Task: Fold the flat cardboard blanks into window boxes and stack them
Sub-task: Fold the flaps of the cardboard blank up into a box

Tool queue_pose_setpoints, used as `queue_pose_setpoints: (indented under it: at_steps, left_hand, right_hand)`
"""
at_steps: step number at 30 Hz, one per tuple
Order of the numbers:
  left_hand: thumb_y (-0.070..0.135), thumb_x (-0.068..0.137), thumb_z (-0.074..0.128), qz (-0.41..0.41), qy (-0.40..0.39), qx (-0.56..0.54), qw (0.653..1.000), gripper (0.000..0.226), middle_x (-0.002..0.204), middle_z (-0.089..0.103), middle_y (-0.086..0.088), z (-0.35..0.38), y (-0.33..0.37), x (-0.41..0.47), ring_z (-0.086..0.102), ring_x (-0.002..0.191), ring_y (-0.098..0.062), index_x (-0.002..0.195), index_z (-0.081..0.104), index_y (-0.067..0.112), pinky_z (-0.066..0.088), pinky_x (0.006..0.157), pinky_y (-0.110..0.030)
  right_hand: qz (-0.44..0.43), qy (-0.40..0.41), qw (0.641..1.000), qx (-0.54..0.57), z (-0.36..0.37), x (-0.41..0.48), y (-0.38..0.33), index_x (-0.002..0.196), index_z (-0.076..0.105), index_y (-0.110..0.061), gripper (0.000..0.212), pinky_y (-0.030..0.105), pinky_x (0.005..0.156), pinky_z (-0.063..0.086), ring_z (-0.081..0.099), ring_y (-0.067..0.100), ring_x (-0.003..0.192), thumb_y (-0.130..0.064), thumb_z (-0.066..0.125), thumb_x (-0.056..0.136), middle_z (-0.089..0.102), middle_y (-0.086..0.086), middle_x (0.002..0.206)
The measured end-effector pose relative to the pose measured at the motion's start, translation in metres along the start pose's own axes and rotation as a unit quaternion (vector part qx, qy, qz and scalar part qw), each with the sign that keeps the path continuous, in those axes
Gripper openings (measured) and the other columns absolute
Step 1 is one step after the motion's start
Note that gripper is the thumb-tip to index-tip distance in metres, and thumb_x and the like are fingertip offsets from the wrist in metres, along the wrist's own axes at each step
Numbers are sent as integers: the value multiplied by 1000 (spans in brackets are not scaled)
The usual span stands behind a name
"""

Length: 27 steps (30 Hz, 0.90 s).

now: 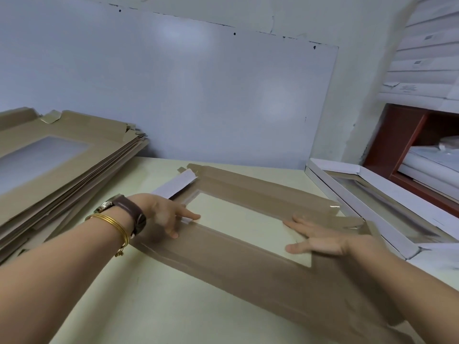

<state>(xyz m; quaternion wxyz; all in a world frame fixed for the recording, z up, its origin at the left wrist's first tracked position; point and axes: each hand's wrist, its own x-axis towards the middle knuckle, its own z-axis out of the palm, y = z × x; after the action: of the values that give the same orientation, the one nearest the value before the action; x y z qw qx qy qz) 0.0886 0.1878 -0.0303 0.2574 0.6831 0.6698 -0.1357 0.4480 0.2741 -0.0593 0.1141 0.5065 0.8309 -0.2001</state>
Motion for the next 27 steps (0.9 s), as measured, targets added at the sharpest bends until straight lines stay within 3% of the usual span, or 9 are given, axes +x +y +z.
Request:
queue_pose_setpoints:
  at_steps: [4, 7, 12, 16, 20, 22, 24, 27]
  left_hand:
    - [20, 91, 64, -15, 29, 46, 998, 78, 161, 1, -3, -1, -3, 9, 13, 147, -24, 151, 18, 39, 21, 117, -42]
    - [31, 88, 65, -43, 88, 86, 991, 82, 159, 12, 5, 3, -10, 12, 15, 146, -22, 152, 14, 36, 13, 116, -55]
    - [29, 92, 45, -103, 232, 88, 963, 57, 152, 32, 9, 22, -14, 19, 22, 143, -20, 146, 31, 33, 6, 113, -60]
    - [37, 96, 38, -49, 249, 108, 961, 43, 141, 44, 9, 29, 11, 23, 29, 137, -17, 138, 45, 31, 1, 112, -61]
    - [40, 95, 39, 15, 233, 131, 963, 43, 140, 47, 6, 37, 48, 16, 32, 138, -18, 135, 49, 26, -4, 113, -59]
    - [41, 95, 39, 36, 208, 147, 966, 44, 142, 46, 1, 44, 66, 12, 35, 136, -23, 135, 48, 23, 2, 115, -56]
    - [39, 95, 40, 44, 191, 135, 971, 46, 141, 47, -3, 49, 79, 9, 43, 131, -27, 136, 47, 20, 21, 115, -48]
    - [38, 97, 41, 50, 171, 78, 981, 46, 137, 47, -7, 53, 91, 3, 48, 124, -30, 137, 46, 16, 40, 103, -40]
  right_hand:
    - [20, -45, 998, -36, -4, -7, -1, 153, 0, -40, 97, 42, 121, -1, -13, 17, 149, -67, 58, 81, -14, -7, 162]
    - [37, -30, 997, -58, 0, -13, -4, 153, 0, -43, 99, 43, 121, 2, -10, 21, 150, -78, 54, 76, -10, -8, 163]
    - [77, 13, 992, -101, 17, -19, -19, 152, -6, -42, 101, 51, 117, 9, -3, 22, 150, -92, 28, 71, -4, -6, 163]
    - [117, 82, 981, -129, 33, -11, -45, 155, 1, -30, 107, 51, 111, 22, 13, 25, 146, -94, 10, 69, 17, 3, 160]
    - [173, 128, 965, -147, 44, 3, -75, 156, 7, -19, 107, 46, 102, 30, 20, 28, 142, -89, 5, 75, 26, 7, 157]
    - [200, 132, 959, -151, 45, 9, -90, 155, 10, -14, 107, 44, 96, 36, 25, 29, 137, -88, 5, 77, 32, 10, 153]
    - [221, 135, 954, -153, 44, 13, -103, 153, 17, -9, 107, 43, 94, 41, 31, 29, 132, -86, 6, 79, 38, 12, 147]
    - [234, 134, 951, -155, 40, 17, -117, 145, 34, -2, 104, 43, 95, 43, 34, 30, 128, -81, 7, 84, 44, 13, 141]
